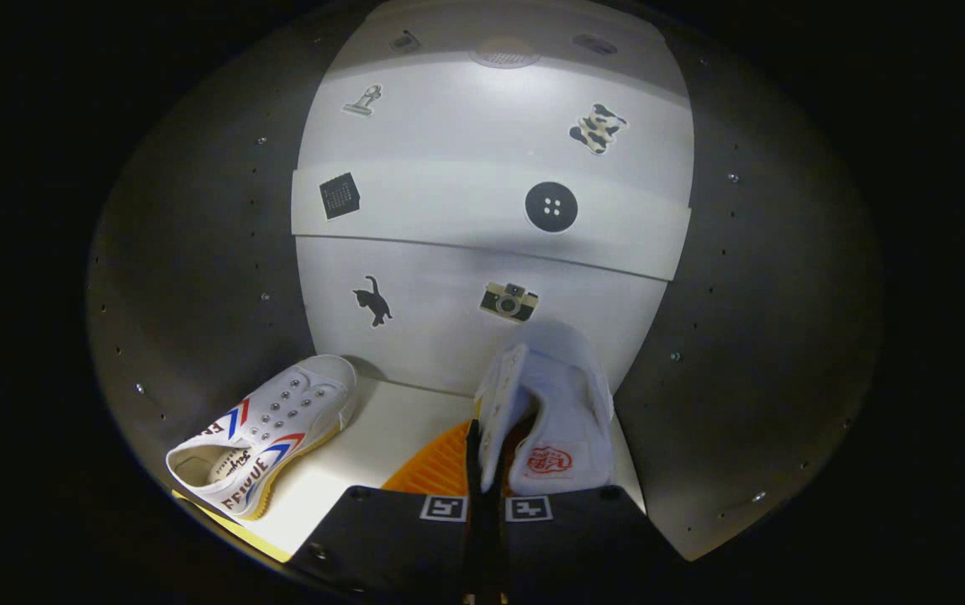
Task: Open the shoe cabinet door, grab the shoes and put them into the shoe cabinet, then close the shoe cabinet door.
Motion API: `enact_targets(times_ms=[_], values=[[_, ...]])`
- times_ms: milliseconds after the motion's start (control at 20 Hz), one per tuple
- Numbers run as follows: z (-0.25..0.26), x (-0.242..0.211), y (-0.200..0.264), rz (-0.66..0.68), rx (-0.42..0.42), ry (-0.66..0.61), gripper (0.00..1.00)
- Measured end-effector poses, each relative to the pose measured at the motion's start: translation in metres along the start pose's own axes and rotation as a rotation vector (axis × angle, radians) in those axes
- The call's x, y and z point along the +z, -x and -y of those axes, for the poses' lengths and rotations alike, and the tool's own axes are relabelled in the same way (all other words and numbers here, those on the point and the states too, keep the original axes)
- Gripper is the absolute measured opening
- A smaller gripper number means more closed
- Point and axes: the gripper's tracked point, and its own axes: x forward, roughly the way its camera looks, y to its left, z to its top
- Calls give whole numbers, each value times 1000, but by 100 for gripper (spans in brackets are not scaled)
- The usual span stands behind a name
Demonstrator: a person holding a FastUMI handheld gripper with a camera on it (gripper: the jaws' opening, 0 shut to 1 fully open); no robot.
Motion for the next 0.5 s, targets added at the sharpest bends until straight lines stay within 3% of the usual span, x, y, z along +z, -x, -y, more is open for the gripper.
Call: enact_targets(times_ms=[500], values=[[-11,-9,-11,-41,26,-95,8]])
